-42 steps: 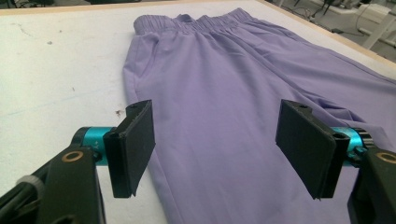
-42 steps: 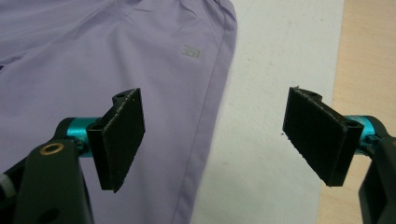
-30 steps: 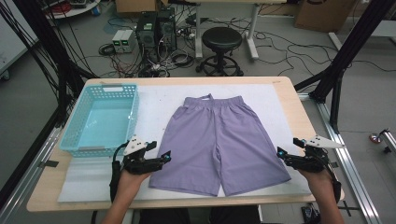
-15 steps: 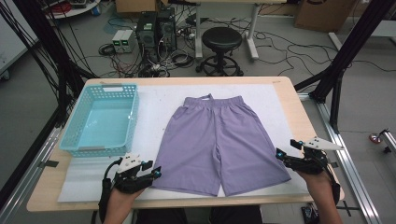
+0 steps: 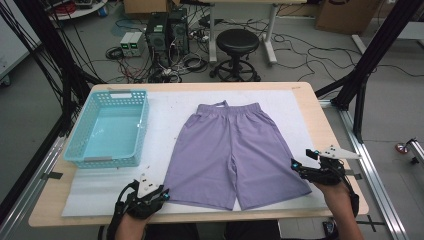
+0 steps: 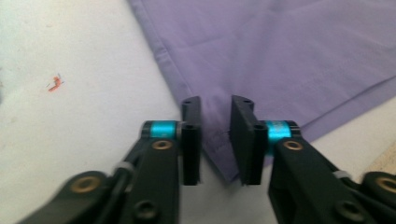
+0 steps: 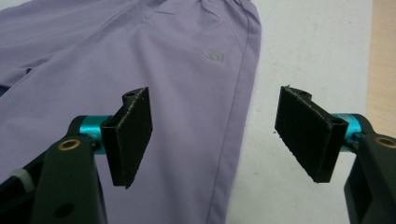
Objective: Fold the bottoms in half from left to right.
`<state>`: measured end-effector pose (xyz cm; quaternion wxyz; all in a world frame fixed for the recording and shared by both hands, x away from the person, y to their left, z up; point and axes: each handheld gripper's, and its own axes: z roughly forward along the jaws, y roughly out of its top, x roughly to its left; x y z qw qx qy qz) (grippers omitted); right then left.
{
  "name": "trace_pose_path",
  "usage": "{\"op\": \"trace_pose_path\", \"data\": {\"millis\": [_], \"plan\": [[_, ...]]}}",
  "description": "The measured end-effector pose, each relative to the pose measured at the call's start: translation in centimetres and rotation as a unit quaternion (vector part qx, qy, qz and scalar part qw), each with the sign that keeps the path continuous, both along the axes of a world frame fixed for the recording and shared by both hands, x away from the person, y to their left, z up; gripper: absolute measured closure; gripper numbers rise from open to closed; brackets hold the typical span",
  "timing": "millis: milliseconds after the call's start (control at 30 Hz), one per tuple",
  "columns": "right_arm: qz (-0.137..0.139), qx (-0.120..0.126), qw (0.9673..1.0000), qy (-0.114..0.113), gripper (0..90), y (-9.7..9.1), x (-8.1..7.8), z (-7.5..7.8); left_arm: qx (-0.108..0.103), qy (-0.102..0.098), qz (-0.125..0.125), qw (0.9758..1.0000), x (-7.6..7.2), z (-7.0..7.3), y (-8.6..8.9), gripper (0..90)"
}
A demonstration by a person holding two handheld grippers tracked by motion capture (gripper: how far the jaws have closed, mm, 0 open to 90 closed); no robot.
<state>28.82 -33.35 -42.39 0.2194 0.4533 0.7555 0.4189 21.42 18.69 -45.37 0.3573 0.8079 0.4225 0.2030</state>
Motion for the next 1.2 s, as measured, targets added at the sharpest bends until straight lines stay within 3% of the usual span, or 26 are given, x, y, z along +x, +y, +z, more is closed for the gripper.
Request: {"op": "trace_pose_path", "data": {"millis": [67, 100, 267, 333, 367, 533, 567, 633, 700, 733, 800, 867, 900, 933, 1000, 1100, 1200], "plan": [[0.005, -0.001, 1.0000, 0.001, 27.6, 0.3, 0.2, 0.0, 0.001, 0.000, -0.003, 1.0000, -0.2, 0.0, -0.2, 84.6], [0.005, -0.001, 1.0000, 0.001, 27.6, 0.3, 0.2, 0.0, -0.003, 0.001, -0.001, 1.0000, -0.2, 0.0, -0.2, 84.6], [0.024, 0.006, 0.9997, -0.003, 27.6, 1.6, 0.6, 0.4, -0.062, 0.029, 0.011, 0.9976, 0.0, 0.0, 0.9, 86.7], [0.046, 0.011, 0.9988, -0.008, 27.6, 3.5, 1.4, 1.2, -0.085, 0.026, 0.014, 0.9959, 0.1, 0.3, 1.5, 86.7], [0.046, 0.011, 0.9988, -0.008, 27.6, 3.5, 1.4, 1.2, -0.085, 0.026, 0.014, 0.9959, 0.1, 0.3, 1.5, 86.7], [0.112, 0.001, 0.9937, -0.008, 32.4, 9.4, 4.4, 2.2, -0.092, 0.019, 0.004, 0.9955, 0.2, 0.5, 1.4, 86.6], [0.112, 0.001, 0.9937, -0.008, 32.4, 9.4, 4.4, 2.2, -0.098, 0.018, 0.001, 0.9950, 0.1, 0.5, 1.4, 86.6], [0.128, -0.004, 0.9917, -0.006, 34.8, 12.4, 6.4, 2.7, -0.103, 0.015, -0.004, 0.9946, 0.1, 0.7, 1.4, 86.6], [0.132, -0.005, 0.9912, -0.005, 35.9, 13.4, 7.0, 2.8, -0.107, 0.014, -0.008, 0.9942, 0.1, 0.8, 1.5, 86.6], [0.140, -0.009, 0.9902, 0.003, 41.4, 15.4, 8.4, 3.0, -0.111, 0.014, -0.008, 0.9937, 0.1, 0.8, 1.6, 86.6], [0.146, -0.010, 0.9892, 0.003, 46.3, 16.4, 9.0, 3.0, -0.118, 0.014, -0.008, 0.9929, 0.1, 0.8, 1.7, 86.6], [0.163, -0.020, 0.9863, 0.011, 54.5, 19.5, 10.7, 2.8, -0.120, 0.013, -0.012, 0.9926, 0.1, 0.9, 1.8, 86.6], [0.163, -0.020, 0.9863, 0.011, 54.5, 19.5, 10.7, 2.8, -0.122, 0.013, -0.013, 0.9923, 0.1, 0.9, 1.8, 86.6], [0.175, -0.029, 0.9840, 0.021, 56.2, 21.6, 11.7, 2.6, -0.125, 0.014, -0.013, 0.9919, 0.1, 0.9, 1.9, 86.6], [0.179, -0.035, 0.9829, 0.023, 56.7, 22.6, 12.1, 2.4, -0.129, 0.015, -0.014, 0.9914, 0.1, 0.9, 1.9, 86.6], [0.188, -0.040, 0.9810, 0.027, 57.2, 25.8, 13.7, 2.0, -0.134, 0.015, -0.014, 0.9908, 0.2, 0.8, 2.0, 86.6], [0.190, -0.037, 0.9807, 0.030, 57.7, 26.9, 14.4, 1.7, -0.136, 0.014, -0.016, 0.9904, 0.3, 0.8, 2.1, 86.6]]}}
